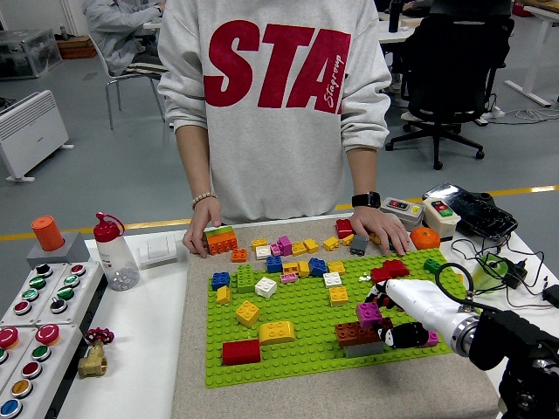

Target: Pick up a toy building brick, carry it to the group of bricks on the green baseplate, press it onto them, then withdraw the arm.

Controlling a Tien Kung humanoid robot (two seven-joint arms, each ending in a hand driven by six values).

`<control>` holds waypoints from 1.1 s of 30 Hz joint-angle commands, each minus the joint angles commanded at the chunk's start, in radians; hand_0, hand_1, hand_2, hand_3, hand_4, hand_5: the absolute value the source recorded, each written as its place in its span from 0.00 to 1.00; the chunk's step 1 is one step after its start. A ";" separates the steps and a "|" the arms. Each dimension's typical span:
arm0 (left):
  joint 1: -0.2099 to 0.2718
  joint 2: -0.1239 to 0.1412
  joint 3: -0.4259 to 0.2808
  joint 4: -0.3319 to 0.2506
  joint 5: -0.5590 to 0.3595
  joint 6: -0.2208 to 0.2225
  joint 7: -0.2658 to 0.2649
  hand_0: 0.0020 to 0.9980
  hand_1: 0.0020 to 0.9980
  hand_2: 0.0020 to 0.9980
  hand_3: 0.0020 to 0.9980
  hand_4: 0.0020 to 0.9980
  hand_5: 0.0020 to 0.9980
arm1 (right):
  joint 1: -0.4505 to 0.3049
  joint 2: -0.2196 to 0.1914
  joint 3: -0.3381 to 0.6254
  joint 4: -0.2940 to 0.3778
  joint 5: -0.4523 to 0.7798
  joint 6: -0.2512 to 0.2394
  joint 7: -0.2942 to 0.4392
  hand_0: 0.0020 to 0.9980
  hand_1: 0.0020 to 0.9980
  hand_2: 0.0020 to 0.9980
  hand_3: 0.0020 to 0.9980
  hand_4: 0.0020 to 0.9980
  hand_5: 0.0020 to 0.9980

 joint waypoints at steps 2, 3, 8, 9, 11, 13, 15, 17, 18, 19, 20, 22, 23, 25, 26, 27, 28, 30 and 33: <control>0.000 0.000 -0.001 0.000 0.002 0.000 0.000 0.75 0.76 0.85 0.71 0.49 1.00 | -0.002 0.000 0.002 -0.008 -0.001 0.001 -0.002 0.77 0.66 0.67 0.59 0.48 0.22; 0.001 0.000 -0.001 0.000 0.003 0.001 0.001 0.75 0.76 0.85 0.71 0.49 1.00 | -0.003 0.001 0.003 -0.015 -0.001 0.001 -0.003 0.77 0.66 0.67 0.59 0.48 0.22; 0.004 0.000 -0.003 0.000 0.009 0.002 0.002 0.75 0.76 0.85 0.71 0.49 1.00 | -0.008 0.001 0.004 -0.036 0.000 0.005 -0.007 0.77 0.66 0.67 0.59 0.49 0.24; 0.004 0.000 -0.004 0.000 0.010 0.002 0.002 0.75 0.76 0.85 0.71 0.49 1.00 | -0.009 0.001 0.003 -0.038 0.001 0.005 -0.007 0.77 0.66 0.67 0.59 0.49 0.24; 0.006 0.000 -0.004 0.000 0.012 0.002 0.002 0.75 0.76 0.85 0.71 0.49 1.00 | -0.009 0.002 0.001 -0.041 0.001 0.005 -0.008 0.77 0.66 0.67 0.59 0.49 0.24; 0.007 0.000 -0.005 0.000 0.013 0.003 0.003 0.75 0.76 0.85 0.71 0.49 1.00 | -0.009 0.004 -0.001 -0.044 0.001 0.004 -0.008 0.77 0.66 0.67 0.59 0.49 0.24; 0.008 0.000 -0.005 0.000 0.015 0.003 0.003 0.75 0.76 0.85 0.71 0.49 1.00 | -0.008 0.007 -0.004 -0.046 0.000 0.003 -0.008 0.77 0.66 0.67 0.59 0.49 0.24; 0.009 0.000 -0.005 0.000 0.015 0.003 0.003 0.75 0.76 0.85 0.71 0.49 1.00 | -0.008 0.009 -0.006 -0.048 -0.001 0.002 -0.007 0.77 0.66 0.67 0.59 0.49 0.24; 0.009 0.000 -0.005 0.000 0.016 0.003 0.003 0.75 0.76 0.85 0.71 0.49 1.00 | -0.008 0.010 -0.006 -0.048 -0.001 0.002 -0.007 0.77 0.66 0.67 0.59 0.49 0.24; 0.009 0.000 -0.005 0.000 0.016 0.003 0.003 0.75 0.76 0.85 0.71 0.49 1.00 | -0.007 0.011 -0.007 -0.049 -0.002 0.002 -0.007 0.77 0.66 0.67 0.59 0.49 0.24; 0.010 0.000 -0.004 0.000 0.016 0.003 0.003 0.75 0.76 0.85 0.71 0.49 1.00 | -0.006 0.012 -0.008 -0.049 -0.003 0.001 -0.007 0.77 0.66 0.67 0.59 0.49 0.24; 0.011 0.000 -0.003 0.000 0.016 0.003 0.003 0.75 0.76 0.85 0.71 0.49 1.00 | -0.003 0.015 -0.011 -0.049 -0.006 0.000 -0.007 0.77 0.66 0.67 0.59 0.49 0.24; 0.011 0.000 -0.003 0.000 0.016 0.003 0.003 0.75 0.76 0.85 0.71 0.49 1.00 | -0.002 0.016 -0.012 -0.050 -0.007 -0.001 -0.007 0.77 0.66 0.67 0.59 0.49 0.25; 0.011 0.000 -0.002 0.000 0.014 0.002 0.002 0.75 0.76 0.85 0.71 0.49 1.00 | 0.001 0.018 -0.015 -0.052 -0.010 -0.002 -0.007 0.77 0.66 0.67 0.59 0.49 0.25; 0.011 0.000 -0.001 0.000 0.013 0.002 0.002 0.75 0.76 0.85 0.71 0.49 1.00 | 0.003 0.019 -0.016 -0.052 -0.012 -0.002 -0.007 0.77 0.66 0.67 0.59 0.49 0.25; 0.011 0.000 -0.001 0.000 0.013 0.002 0.001 0.75 0.76 0.85 0.71 0.49 1.00 | 0.004 0.019 -0.018 -0.053 -0.013 -0.002 -0.007 0.77 0.66 0.67 0.59 0.49 0.25; 0.011 0.000 -0.001 0.000 0.012 0.002 0.001 0.75 0.76 0.85 0.71 0.49 1.00 | 0.006 0.019 -0.019 -0.054 -0.014 -0.002 -0.007 0.77 0.66 0.67 0.59 0.49 0.25; 0.010 0.000 0.000 0.000 0.011 0.002 0.000 0.75 0.76 0.85 0.71 0.49 1.00 | 0.009 0.020 -0.021 -0.056 -0.017 -0.002 -0.007 0.77 0.66 0.67 0.59 0.50 0.25; 0.009 0.000 0.000 0.000 0.009 0.002 -0.001 0.75 0.76 0.85 0.71 0.49 1.00 | 0.013 0.020 -0.026 -0.059 -0.022 -0.002 -0.005 0.77 0.66 0.67 0.59 0.50 0.25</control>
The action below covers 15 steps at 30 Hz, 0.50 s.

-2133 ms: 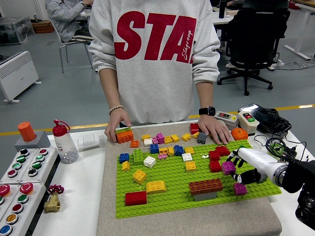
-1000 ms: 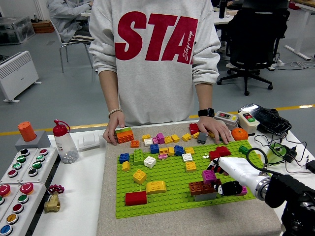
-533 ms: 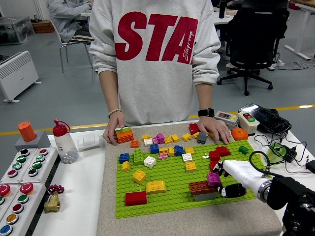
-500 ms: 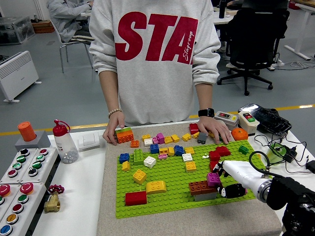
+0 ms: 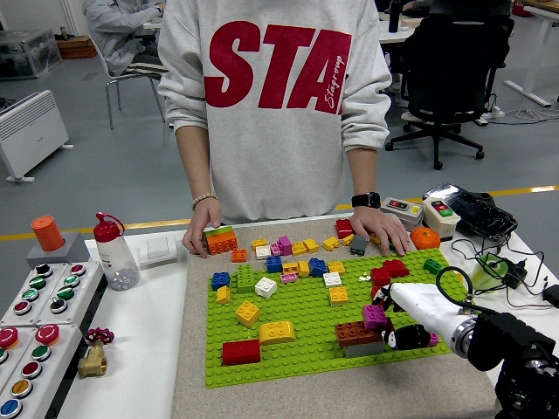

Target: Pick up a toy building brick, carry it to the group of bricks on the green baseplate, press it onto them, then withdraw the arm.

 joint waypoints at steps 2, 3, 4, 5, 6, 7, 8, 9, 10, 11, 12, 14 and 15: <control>-0.001 0.000 0.000 0.000 -0.001 0.000 -0.001 0.75 0.76 0.84 0.71 0.49 1.00 | 0.002 -0.001 -0.004 -0.001 -0.003 0.001 0.001 0.77 0.66 0.67 0.59 0.50 0.26; -0.001 0.000 0.000 0.000 -0.001 0.000 -0.001 0.75 0.76 0.84 0.71 0.49 1.00 | 0.004 -0.002 -0.006 -0.002 -0.004 0.001 0.002 0.77 0.66 0.67 0.59 0.50 0.26; -0.001 0.000 0.000 0.000 -0.002 0.000 -0.001 0.75 0.76 0.84 0.71 0.49 1.00 | 0.005 -0.004 -0.010 -0.003 -0.005 0.002 0.003 0.77 0.66 0.67 0.59 0.50 0.26; -0.002 0.000 0.001 0.000 -0.003 0.000 -0.001 0.75 0.76 0.84 0.71 0.49 1.00 | 0.007 -0.005 -0.012 -0.003 -0.006 0.003 0.004 0.77 0.66 0.67 0.59 0.50 0.26; -0.002 0.000 0.001 0.000 -0.003 0.000 -0.002 0.75 0.76 0.84 0.71 0.49 1.00 | 0.008 -0.007 -0.015 -0.003 -0.007 0.004 0.005 0.77 0.66 0.67 0.59 0.50 0.26; -0.002 0.000 0.001 0.000 -0.004 0.000 -0.002 0.75 0.76 0.84 0.71 0.49 1.00 | 0.010 -0.008 -0.019 -0.003 -0.009 0.005 0.006 0.77 0.66 0.67 0.59 0.50 0.26; -0.002 0.000 0.001 0.000 -0.004 0.001 -0.002 0.75 0.76 0.85 0.71 0.49 1.00 | 0.011 -0.010 -0.021 -0.003 -0.010 0.006 0.007 0.77 0.66 0.67 0.59 0.50 0.26; -0.003 0.000 0.002 0.000 -0.006 0.001 -0.002 0.75 0.76 0.85 0.71 0.49 1.00 | 0.014 -0.013 -0.025 -0.003 -0.012 0.007 0.008 0.77 0.66 0.67 0.59 0.50 0.26; -0.003 0.000 0.003 0.000 -0.007 0.001 -0.002 0.75 0.76 0.85 0.71 0.49 1.00 | 0.016 -0.015 -0.029 -0.003 -0.013 0.009 0.009 0.77 0.66 0.67 0.59 0.50 0.26; -0.004 0.000 0.004 0.000 -0.008 0.001 -0.002 0.75 0.76 0.85 0.71 0.49 1.00 | 0.017 -0.017 -0.032 -0.003 -0.013 0.010 0.010 0.77 0.66 0.67 0.59 0.50 0.26; -0.005 0.000 0.004 0.000 -0.008 0.001 -0.002 0.75 0.76 0.85 0.71 0.49 1.00 | 0.020 -0.021 -0.036 -0.002 -0.015 0.011 0.012 0.77 0.66 0.67 0.59 0.50 0.26; -0.005 0.000 0.005 0.000 -0.009 0.001 -0.002 0.75 0.76 0.84 0.71 0.49 1.00 | 0.023 -0.025 -0.042 0.000 -0.015 0.012 0.014 0.77 0.66 0.67 0.59 0.50 0.26; -0.006 0.000 0.005 0.000 -0.009 0.001 -0.002 0.75 0.76 0.84 0.71 0.49 1.00 | 0.025 -0.027 -0.045 0.000 -0.016 0.013 0.015 0.77 0.66 0.67 0.59 0.50 0.26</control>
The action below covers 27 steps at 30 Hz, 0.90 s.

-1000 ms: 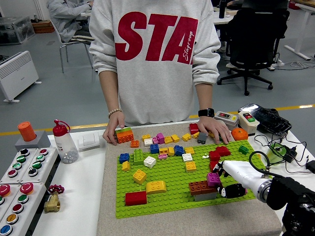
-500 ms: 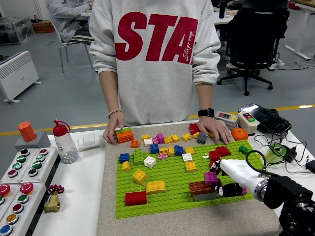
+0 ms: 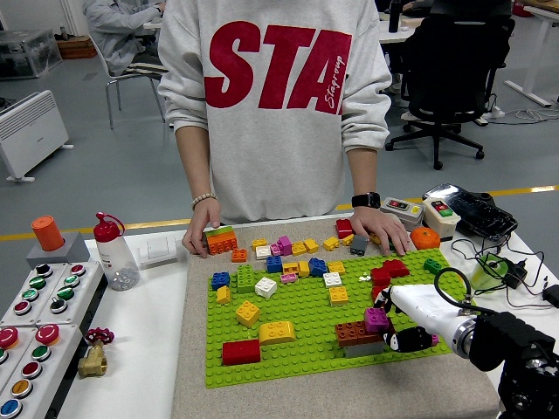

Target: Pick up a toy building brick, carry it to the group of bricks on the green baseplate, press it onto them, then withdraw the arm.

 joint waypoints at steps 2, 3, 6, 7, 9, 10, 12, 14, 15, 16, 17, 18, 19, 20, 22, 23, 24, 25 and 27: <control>0.000 0.000 0.000 0.000 -0.001 0.000 0.000 0.75 0.76 0.84 0.71 0.49 1.00 | 0.002 -0.002 -0.004 0.000 -0.001 0.000 0.001 0.77 0.66 0.67 0.59 0.50 0.26; -0.001 0.000 0.001 0.000 -0.001 0.000 0.000 0.75 0.76 0.84 0.71 0.49 1.00 | 0.005 -0.002 -0.008 -0.001 -0.002 -0.001 0.003 0.77 0.66 0.67 0.59 0.50 0.26; -0.002 0.000 0.002 0.000 -0.002 0.000 0.000 0.75 0.76 0.84 0.71 0.49 1.00 | 0.009 -0.001 -0.014 -0.003 -0.006 -0.003 0.006 0.78 0.66 0.67 0.59 0.50 0.26; -0.002 0.000 0.002 0.000 -0.003 0.001 0.000 0.75 0.76 0.84 0.71 0.49 1.00 | 0.011 0.000 -0.016 -0.005 -0.007 -0.003 0.008 0.78 0.66 0.67 0.59 0.50 0.26; -0.002 0.000 0.002 0.000 -0.003 0.001 0.000 0.75 0.76 0.84 0.71 0.49 1.00 | 0.014 0.000 -0.019 -0.007 -0.009 -0.003 0.010 0.78 0.66 0.67 0.59 0.50 0.26; -0.003 0.000 0.002 0.000 -0.003 0.001 0.000 0.75 0.76 0.84 0.71 0.49 1.00 | 0.014 0.000 -0.020 -0.008 -0.009 -0.003 0.011 0.78 0.66 0.67 0.59 0.50 0.26; -0.003 0.000 0.002 0.000 -0.004 0.000 0.000 0.75 0.76 0.84 0.70 0.49 1.00 | 0.018 0.000 -0.025 -0.011 -0.011 -0.002 0.014 0.77 0.66 0.67 0.60 0.50 0.26; -0.003 0.000 0.002 0.000 -0.004 0.001 0.000 0.75 0.76 0.84 0.70 0.49 1.00 | 0.020 0.000 -0.029 -0.014 -0.012 -0.002 0.016 0.77 0.66 0.67 0.60 0.50 0.26; -0.003 0.000 0.002 0.000 -0.004 0.001 0.000 0.75 0.76 0.84 0.70 0.49 1.00 | 0.021 0.001 -0.030 -0.016 -0.013 -0.002 0.017 0.77 0.66 0.67 0.60 0.50 0.26; -0.003 0.000 0.002 0.000 -0.004 0.001 0.000 0.75 0.76 0.84 0.70 0.49 1.00 | 0.023 0.001 -0.032 -0.019 -0.015 -0.002 0.018 0.77 0.66 0.67 0.60 0.50 0.26; -0.003 0.000 0.002 0.000 -0.005 0.001 0.000 0.75 0.76 0.84 0.70 0.49 1.00 | 0.024 0.001 -0.033 -0.020 -0.016 -0.002 0.018 0.77 0.66 0.67 0.60 0.50 0.26; -0.003 0.000 0.002 0.000 -0.005 0.001 0.000 0.75 0.76 0.84 0.70 0.49 1.00 | 0.025 0.001 -0.035 -0.022 -0.017 -0.002 0.019 0.77 0.66 0.67 0.60 0.50 0.26; -0.003 0.000 0.002 0.000 -0.004 0.001 0.000 0.75 0.76 0.84 0.70 0.49 1.00 | 0.025 0.001 -0.035 -0.022 -0.017 -0.002 0.019 0.77 0.66 0.67 0.60 0.50 0.26; -0.003 0.000 0.001 0.000 -0.003 0.001 0.000 0.75 0.76 0.84 0.70 0.49 1.00 | 0.026 0.001 -0.037 -0.024 -0.018 -0.001 0.019 0.77 0.66 0.67 0.60 0.50 0.26; -0.003 0.000 0.001 0.000 -0.003 0.002 0.000 0.75 0.76 0.84 0.70 0.49 1.00 | 0.028 0.002 -0.039 -0.028 -0.019 -0.002 0.020 0.77 0.66 0.67 0.60 0.50 0.26; -0.002 0.000 0.001 0.000 -0.003 0.002 0.000 0.75 0.76 0.84 0.70 0.49 1.00 | 0.028 0.003 -0.040 -0.031 -0.020 -0.002 0.021 0.77 0.66 0.67 0.60 0.50 0.26; -0.002 0.000 0.001 0.000 -0.002 0.002 0.000 0.75 0.76 0.84 0.70 0.49 1.00 | 0.028 0.003 -0.041 -0.034 -0.021 -0.003 0.021 0.78 0.66 0.67 0.60 0.50 0.26; -0.002 0.000 0.001 0.000 -0.002 0.003 0.000 0.75 0.76 0.84 0.70 0.49 1.00 | 0.029 0.004 -0.042 -0.037 -0.021 -0.003 0.022 0.78 0.66 0.67 0.60 0.50 0.26; -0.001 0.000 0.001 0.000 -0.001 0.003 0.000 0.75 0.76 0.84 0.70 0.49 1.00 | 0.029 0.005 -0.043 -0.042 -0.022 -0.003 0.022 0.78 0.66 0.67 0.60 0.50 0.26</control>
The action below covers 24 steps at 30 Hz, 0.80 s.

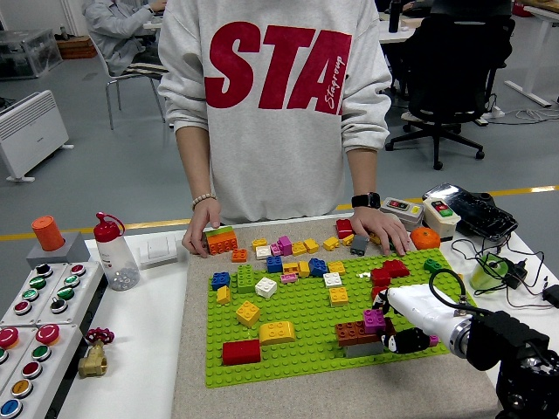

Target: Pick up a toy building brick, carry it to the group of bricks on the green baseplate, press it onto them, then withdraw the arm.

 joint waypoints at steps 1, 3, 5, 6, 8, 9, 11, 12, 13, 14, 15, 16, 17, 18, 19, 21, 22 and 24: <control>0.000 0.000 0.000 0.000 0.000 0.000 0.000 0.75 0.76 0.84 0.70 0.49 1.00 | 0.000 0.000 0.000 -0.001 0.000 0.000 0.000 0.78 0.66 0.67 0.60 0.50 0.26; 0.001 0.000 0.000 0.000 0.001 0.000 0.000 0.75 0.76 0.84 0.70 0.49 1.00 | -0.001 0.001 -0.001 -0.005 0.000 0.000 0.000 0.78 0.66 0.67 0.60 0.50 0.26; 0.003 0.000 0.000 0.000 0.002 0.000 0.000 0.75 0.76 0.84 0.70 0.49 1.00 | -0.002 0.001 -0.001 -0.007 0.000 0.001 0.000 0.78 0.66 0.67 0.60 0.50 0.26; 0.003 0.000 0.000 0.000 0.002 0.001 0.000 0.75 0.76 0.84 0.70 0.49 1.00 | -0.002 0.000 -0.001 -0.007 -0.001 0.002 0.000 0.78 0.66 0.67 0.60 0.50 0.26; 0.004 0.000 0.000 0.000 0.003 0.001 0.000 0.75 0.76 0.84 0.70 0.49 1.00 | -0.003 0.000 0.000 -0.008 0.000 0.002 0.000 0.78 0.66 0.67 0.60 0.50 0.26; 0.005 0.000 0.000 0.000 0.003 0.001 0.001 0.75 0.75 0.84 0.70 0.49 1.00 | -0.004 0.000 0.001 -0.007 0.000 0.002 0.001 0.78 0.66 0.67 0.60 0.50 0.26; 0.006 0.000 0.000 0.000 0.003 0.001 0.001 0.75 0.75 0.84 0.70 0.49 1.00 | -0.005 -0.002 0.005 -0.006 0.000 0.002 0.001 0.78 0.66 0.67 0.60 0.50 0.26; 0.006 0.000 0.001 0.000 0.003 0.001 0.001 0.75 0.75 0.84 0.70 0.49 1.00 | -0.006 -0.002 0.006 -0.005 0.000 0.002 0.001 0.78 0.66 0.67 0.60 0.50 0.26; 0.006 0.000 0.001 0.000 0.003 0.001 0.001 0.75 0.75 0.84 0.70 0.49 1.00 | -0.006 -0.003 0.007 -0.004 0.000 0.002 0.001 0.78 0.66 0.67 0.60 0.50 0.26; 0.007 0.000 0.001 0.000 0.004 0.001 0.001 0.75 0.75 0.84 0.70 0.49 1.00 | -0.007 -0.004 0.008 -0.003 0.000 0.003 0.001 0.78 0.66 0.67 0.60 0.50 0.26; 0.007 0.000 0.000 0.000 0.004 0.001 0.001 0.75 0.75 0.84 0.70 0.49 1.00 | -0.007 -0.005 0.009 -0.001 0.000 0.003 0.002 0.78 0.66 0.67 0.60 0.50 0.26; 0.007 0.000 0.000 0.000 0.004 0.001 0.001 0.75 0.75 0.84 0.70 0.49 1.00 | -0.007 -0.006 0.009 0.000 0.000 0.004 0.002 0.78 0.66 0.67 0.60 0.50 0.26; 0.008 0.000 0.001 0.000 0.005 0.000 0.001 0.75 0.75 0.84 0.70 0.49 1.00 | -0.007 -0.007 0.010 0.003 0.000 0.004 0.003 0.78 0.66 0.67 0.60 0.50 0.26; 0.008 0.000 0.001 0.000 0.005 0.000 0.001 0.75 0.75 0.84 0.70 0.49 1.00 | -0.007 -0.009 0.010 0.005 0.000 0.005 0.003 0.78 0.66 0.67 0.60 0.50 0.26; 0.008 0.000 0.001 0.000 0.004 0.000 0.001 0.75 0.75 0.84 0.70 0.49 1.00 | -0.007 -0.010 0.010 0.007 0.000 0.006 0.004 0.78 0.66 0.67 0.60 0.50 0.26; 0.008 0.000 0.002 0.000 0.003 0.000 0.001 0.75 0.75 0.84 0.70 0.49 1.00 | -0.007 -0.012 0.009 0.011 0.000 0.006 0.006 0.78 0.66 0.67 0.60 0.50 0.26; 0.009 0.000 0.002 0.000 0.002 0.000 0.000 0.75 0.75 0.84 0.70 0.49 1.00 | -0.007 -0.014 0.008 0.014 0.000 0.007 0.008 0.78 0.66 0.67 0.60 0.50 0.26; 0.009 0.000 0.003 0.000 0.001 -0.001 0.000 0.75 0.75 0.84 0.70 0.49 1.00 | -0.007 -0.015 0.006 0.017 0.000 0.007 0.010 0.78 0.66 0.67 0.60 0.50 0.26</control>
